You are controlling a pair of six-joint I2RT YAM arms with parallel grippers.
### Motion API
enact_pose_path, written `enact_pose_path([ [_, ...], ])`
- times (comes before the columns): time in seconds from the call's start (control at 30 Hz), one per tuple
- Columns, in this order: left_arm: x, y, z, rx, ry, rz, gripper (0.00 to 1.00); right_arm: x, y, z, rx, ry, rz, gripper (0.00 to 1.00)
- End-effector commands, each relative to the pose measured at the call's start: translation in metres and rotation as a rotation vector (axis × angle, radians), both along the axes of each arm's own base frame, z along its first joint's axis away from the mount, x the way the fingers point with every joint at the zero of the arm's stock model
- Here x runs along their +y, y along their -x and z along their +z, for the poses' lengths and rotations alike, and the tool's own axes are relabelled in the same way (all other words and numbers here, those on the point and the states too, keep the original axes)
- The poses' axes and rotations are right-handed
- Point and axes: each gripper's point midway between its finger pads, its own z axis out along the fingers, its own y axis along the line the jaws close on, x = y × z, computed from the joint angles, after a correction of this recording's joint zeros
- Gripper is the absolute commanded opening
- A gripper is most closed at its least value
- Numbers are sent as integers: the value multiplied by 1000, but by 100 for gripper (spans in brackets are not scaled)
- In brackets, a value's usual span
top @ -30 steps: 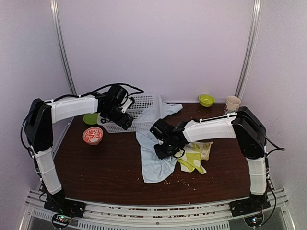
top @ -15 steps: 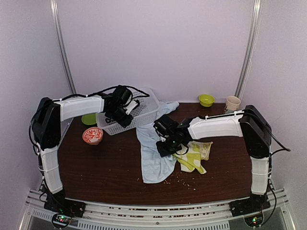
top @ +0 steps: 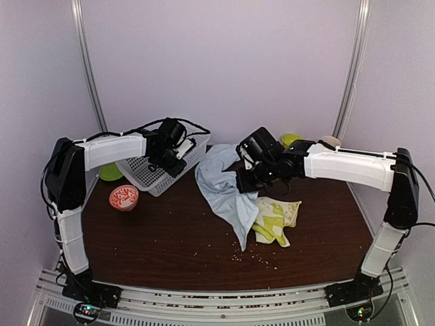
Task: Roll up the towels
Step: Place the storage box at the center of the board.
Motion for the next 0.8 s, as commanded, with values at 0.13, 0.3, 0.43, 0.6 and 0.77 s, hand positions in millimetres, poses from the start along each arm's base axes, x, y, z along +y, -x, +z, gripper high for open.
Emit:
enact_pose_path([
  [0.13, -24, -14, 33, -93, 72, -98, 0, -41, -2, 102, -167, -72, -68, 0],
  [0.3, -26, -26, 30, -115, 34, -104, 0, -82, 11, 170, -324, -96, -114, 0],
  [0.43, -30, -40, 24, -120, 8, -90, 0, -100, 36, 206, -394, -184, -79, 0],
  [0.6, -35, -55, 16, -122, -8, -74, 0, -97, 79, 237, -403, -337, 85, 0],
  [0.77, -42, -65, 10, -113, -8, -76, 4, -92, 124, 266, -402, -486, 268, 0],
])
